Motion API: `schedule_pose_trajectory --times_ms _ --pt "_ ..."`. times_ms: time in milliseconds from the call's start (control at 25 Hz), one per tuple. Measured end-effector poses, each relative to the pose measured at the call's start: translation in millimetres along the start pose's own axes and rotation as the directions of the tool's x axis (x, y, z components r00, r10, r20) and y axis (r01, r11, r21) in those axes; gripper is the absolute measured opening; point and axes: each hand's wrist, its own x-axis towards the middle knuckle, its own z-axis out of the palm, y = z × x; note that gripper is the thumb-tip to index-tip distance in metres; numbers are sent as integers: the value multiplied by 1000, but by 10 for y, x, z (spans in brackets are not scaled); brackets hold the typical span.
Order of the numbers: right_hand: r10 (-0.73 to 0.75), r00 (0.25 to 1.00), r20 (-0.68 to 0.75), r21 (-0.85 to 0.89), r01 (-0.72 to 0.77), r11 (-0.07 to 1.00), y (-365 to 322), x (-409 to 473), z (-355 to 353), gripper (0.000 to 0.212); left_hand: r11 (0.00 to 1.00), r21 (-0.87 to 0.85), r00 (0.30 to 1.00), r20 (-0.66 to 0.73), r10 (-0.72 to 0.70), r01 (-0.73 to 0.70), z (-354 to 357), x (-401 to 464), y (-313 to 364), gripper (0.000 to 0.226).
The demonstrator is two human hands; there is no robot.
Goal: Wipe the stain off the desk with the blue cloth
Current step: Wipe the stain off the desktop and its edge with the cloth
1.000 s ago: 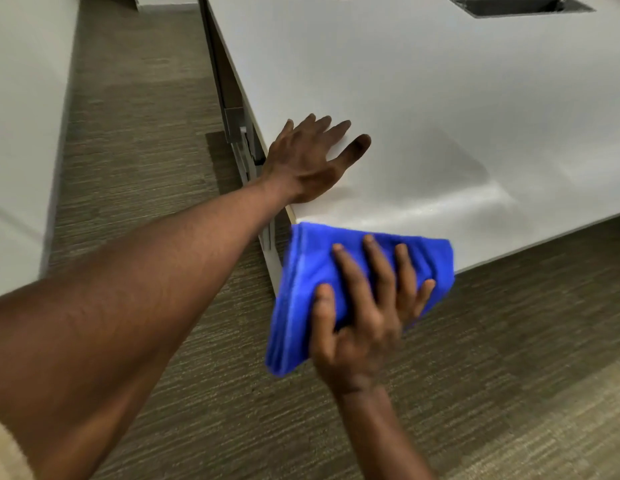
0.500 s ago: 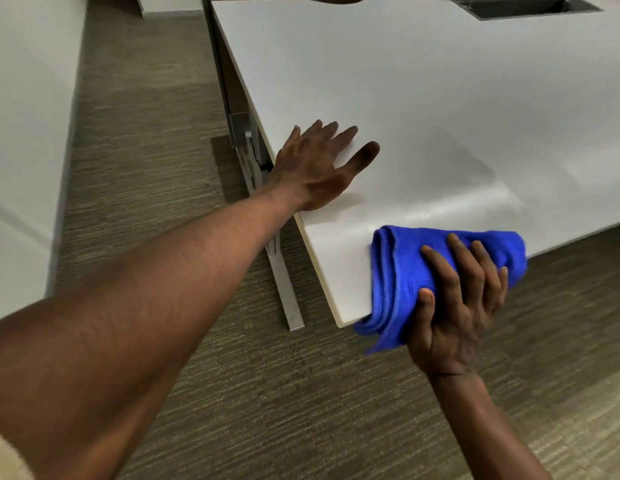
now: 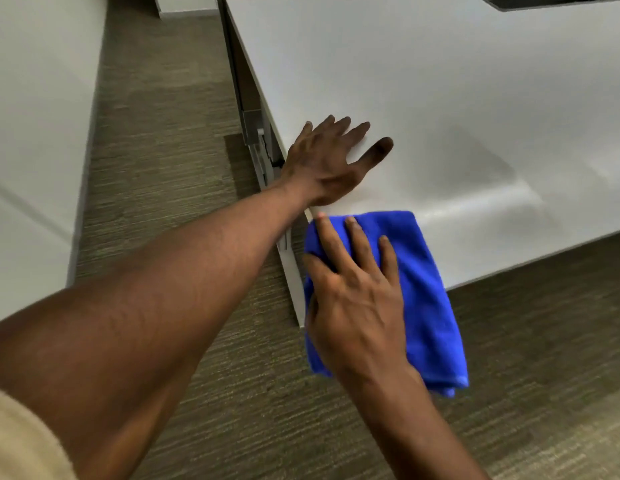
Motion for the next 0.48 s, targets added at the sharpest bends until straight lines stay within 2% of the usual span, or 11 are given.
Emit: schedule_pose_trajectory --times_ms 80,160,240,320,400,480 --pt "-92 993 73 -11 93 996 -2 110 -10 47 1000 4 1000 10 3 -3 0 5 18 90" --pt "-212 975 72 -6 213 977 88 21 7 48 1000 10 1000 8 1 -1 -16 7 11 93" --pt "-339 941 -21 -26 338 941 298 -240 90 32 1000 6 1000 -4 2 -2 -25 -1 -10 87" --pt "-423 892 -162 -65 418 906 546 -436 153 26 1000 0 1000 -19 8 -8 -14 -7 -12 81" --pt "-385 880 -278 -27 393 919 639 -416 193 28 1000 0 999 -32 10 -10 -4 -8 -7 80" --pt "-210 920 -332 32 233 972 482 -293 187 32 1000 -7 999 -38 15 -15 4 -9 -13 81"
